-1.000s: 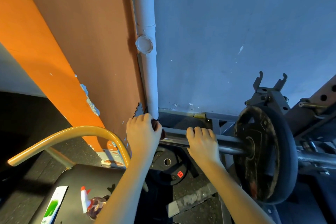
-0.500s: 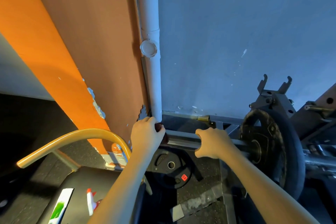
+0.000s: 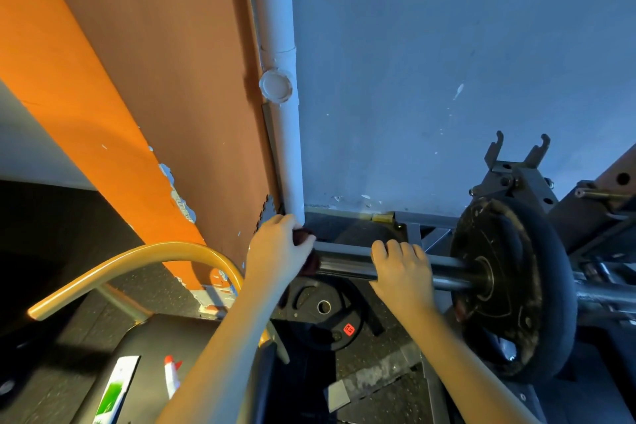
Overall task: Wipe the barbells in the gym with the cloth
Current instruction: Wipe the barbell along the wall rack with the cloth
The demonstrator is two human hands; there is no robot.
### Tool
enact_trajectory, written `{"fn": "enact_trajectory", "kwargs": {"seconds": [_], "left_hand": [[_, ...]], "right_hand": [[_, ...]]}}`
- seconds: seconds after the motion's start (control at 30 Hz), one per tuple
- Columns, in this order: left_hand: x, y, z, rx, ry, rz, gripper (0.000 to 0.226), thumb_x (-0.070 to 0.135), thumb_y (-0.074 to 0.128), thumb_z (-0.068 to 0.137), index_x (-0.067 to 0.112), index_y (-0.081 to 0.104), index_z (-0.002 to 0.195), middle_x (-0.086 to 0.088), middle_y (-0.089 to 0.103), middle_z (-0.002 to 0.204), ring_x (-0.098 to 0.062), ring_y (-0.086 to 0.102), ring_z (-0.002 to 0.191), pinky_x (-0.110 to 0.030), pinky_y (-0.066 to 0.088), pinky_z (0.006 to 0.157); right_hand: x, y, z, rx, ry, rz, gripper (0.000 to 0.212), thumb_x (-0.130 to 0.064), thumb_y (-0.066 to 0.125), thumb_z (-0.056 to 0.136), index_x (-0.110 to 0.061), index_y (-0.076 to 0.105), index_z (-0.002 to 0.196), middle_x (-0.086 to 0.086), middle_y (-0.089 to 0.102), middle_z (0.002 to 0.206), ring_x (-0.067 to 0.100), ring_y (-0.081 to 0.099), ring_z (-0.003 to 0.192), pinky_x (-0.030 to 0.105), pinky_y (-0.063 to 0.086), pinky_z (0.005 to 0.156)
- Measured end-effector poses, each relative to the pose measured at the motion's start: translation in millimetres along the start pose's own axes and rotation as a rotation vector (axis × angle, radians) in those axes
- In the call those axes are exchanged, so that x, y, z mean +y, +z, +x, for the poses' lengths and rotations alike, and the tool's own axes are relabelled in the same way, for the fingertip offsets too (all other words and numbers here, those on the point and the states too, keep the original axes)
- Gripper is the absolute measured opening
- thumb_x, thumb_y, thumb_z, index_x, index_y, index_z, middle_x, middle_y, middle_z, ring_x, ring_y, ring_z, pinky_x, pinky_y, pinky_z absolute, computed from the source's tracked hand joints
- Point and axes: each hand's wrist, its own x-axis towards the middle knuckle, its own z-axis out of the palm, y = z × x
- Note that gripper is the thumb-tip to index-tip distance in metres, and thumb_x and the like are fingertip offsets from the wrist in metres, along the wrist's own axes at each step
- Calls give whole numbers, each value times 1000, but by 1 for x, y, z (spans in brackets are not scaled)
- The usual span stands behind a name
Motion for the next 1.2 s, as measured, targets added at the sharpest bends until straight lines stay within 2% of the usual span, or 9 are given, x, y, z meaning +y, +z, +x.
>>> {"fn": "enact_trajectory", "kwargs": {"seconds": [0.07,0.2,0.3,0.47,0.63,0.77,0.93,1.03,1.2], "left_hand": [[-8,-1,3,60,-11,81,19,32,64,89,14,65,93,0,60,87,-21,56,84,-31,46,72],[13,17,-8,104,121,137,20,25,64,88,13,72,102,-4,66,95,-25,61,84,-35,46,77],[25,21,-13,35,232,59,22,29,61,91,16,70,106,0,63,100,-20,60,92,-33,48,83],[-2,3,5,-20,88,66,26,36,54,95,20,68,110,3,62,103,-16,57,93,-25,40,71],[-9,11,1,86,127,132,20,28,62,90,13,71,100,-5,67,87,-24,61,82,-30,43,68],[5,17,-6,134,129,218,14,24,72,81,13,74,89,-3,69,79,-26,62,73,-34,49,67],[-21,2,2,46,239,188,19,28,62,92,15,71,103,-1,69,89,-23,62,80,-30,45,68],[-37,-3,7,100,108,187,21,27,58,93,14,71,102,-5,67,86,-24,59,78,-32,44,65],[-23,10,4,108,87,275,31,33,49,95,13,73,97,-5,69,86,-24,60,78,-36,46,75]], "right_hand": [[-1,-16,7,-104,19,27,55,-38,87,62,-13,55,100,4,63,83,21,63,75,34,51,71],[8,-37,40,-569,-46,159,58,-55,68,80,-18,47,119,-2,61,98,18,61,91,31,45,76],[6,-35,38,-487,-62,169,47,-52,65,82,-20,51,112,-6,54,82,15,57,78,28,46,68],[4,-26,24,-276,-97,88,38,-46,61,86,-20,48,112,-4,57,88,15,57,78,28,46,67],[0,-6,10,-33,-63,20,61,-38,96,39,-10,59,77,4,53,57,18,50,46,31,47,47],[-4,5,3,103,-36,-47,49,-16,85,58,-6,52,92,9,59,66,23,58,55,35,54,58],[-6,-19,8,-104,-18,86,57,-33,89,58,-11,59,100,6,64,84,23,64,74,36,55,71],[9,-33,17,-346,-30,155,52,-57,62,85,-23,45,120,-5,58,108,13,57,100,28,46,87],[5,-32,16,-378,-14,154,67,-73,49,84,-22,45,127,-5,56,120,15,54,113,31,39,97]]}}
